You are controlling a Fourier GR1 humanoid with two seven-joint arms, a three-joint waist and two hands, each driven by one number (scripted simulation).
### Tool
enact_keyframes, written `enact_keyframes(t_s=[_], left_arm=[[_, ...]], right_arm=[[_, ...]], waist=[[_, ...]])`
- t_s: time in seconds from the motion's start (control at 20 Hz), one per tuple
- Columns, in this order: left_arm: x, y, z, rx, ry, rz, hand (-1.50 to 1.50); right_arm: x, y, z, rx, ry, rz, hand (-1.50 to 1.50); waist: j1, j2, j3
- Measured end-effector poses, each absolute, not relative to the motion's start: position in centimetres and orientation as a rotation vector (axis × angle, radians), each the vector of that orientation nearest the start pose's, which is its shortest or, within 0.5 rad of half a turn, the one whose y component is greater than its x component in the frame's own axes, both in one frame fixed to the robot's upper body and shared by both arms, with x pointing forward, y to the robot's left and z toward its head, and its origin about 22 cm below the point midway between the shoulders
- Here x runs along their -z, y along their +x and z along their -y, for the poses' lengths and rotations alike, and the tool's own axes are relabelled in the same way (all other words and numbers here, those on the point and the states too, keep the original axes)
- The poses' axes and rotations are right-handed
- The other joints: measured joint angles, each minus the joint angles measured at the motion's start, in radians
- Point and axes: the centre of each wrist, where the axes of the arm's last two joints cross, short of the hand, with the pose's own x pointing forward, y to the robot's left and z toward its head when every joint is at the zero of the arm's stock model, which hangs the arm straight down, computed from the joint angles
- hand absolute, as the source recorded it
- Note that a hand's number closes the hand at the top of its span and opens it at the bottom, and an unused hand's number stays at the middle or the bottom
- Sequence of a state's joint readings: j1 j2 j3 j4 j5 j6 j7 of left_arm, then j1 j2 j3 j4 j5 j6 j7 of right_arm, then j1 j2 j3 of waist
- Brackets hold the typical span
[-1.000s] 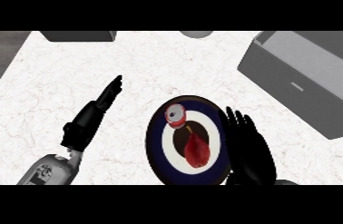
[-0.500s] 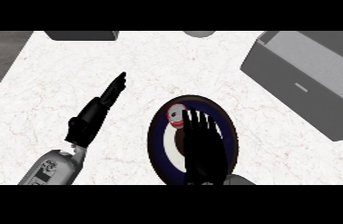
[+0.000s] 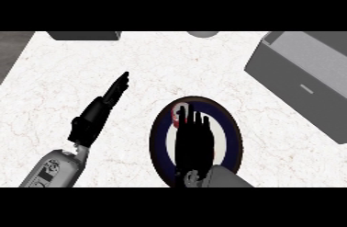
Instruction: Pick the pear from the plate and place it in the cardboard box
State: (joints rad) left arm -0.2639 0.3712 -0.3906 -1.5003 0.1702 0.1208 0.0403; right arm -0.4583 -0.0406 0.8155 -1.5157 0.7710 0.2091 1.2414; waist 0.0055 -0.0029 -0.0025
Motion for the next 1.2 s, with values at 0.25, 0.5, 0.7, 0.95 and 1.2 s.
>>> enact_keyframes(t_s=[0.25,0.5,0.7,0.95,1.2], left_arm=[[-4.2,28.0,-21.0,0.458,-0.04,1.595,0.0],[-4.7,28.5,-21.2,0.455,-0.034,1.598,0.0],[-4.2,28.3,-21.0,0.452,-0.037,1.598,0.0],[-3.8,28.3,-20.7,0.454,-0.038,1.592,0.0],[-4.0,28.8,-20.5,0.451,-0.043,1.597,0.0]], right_arm=[[-5.6,23.3,2.2,-1.176,-0.877,0.851,-1.5],[-5.2,23.7,2.3,-1.177,-0.904,0.859,-1.5],[-4.7,23.5,2.4,-1.184,-0.909,0.844,-1.5],[-3.9,23.7,2.5,-1.193,-0.895,0.813,-1.5],[-3.6,24.1,2.9,-1.185,-0.88,0.785,-1.5]], waist=[[0.001,-0.002,0.001],[-0.002,-0.002,0.001],[-0.002,-0.003,0.001],[-0.001,-0.003,0.001],[-0.004,-0.004,0.001]])
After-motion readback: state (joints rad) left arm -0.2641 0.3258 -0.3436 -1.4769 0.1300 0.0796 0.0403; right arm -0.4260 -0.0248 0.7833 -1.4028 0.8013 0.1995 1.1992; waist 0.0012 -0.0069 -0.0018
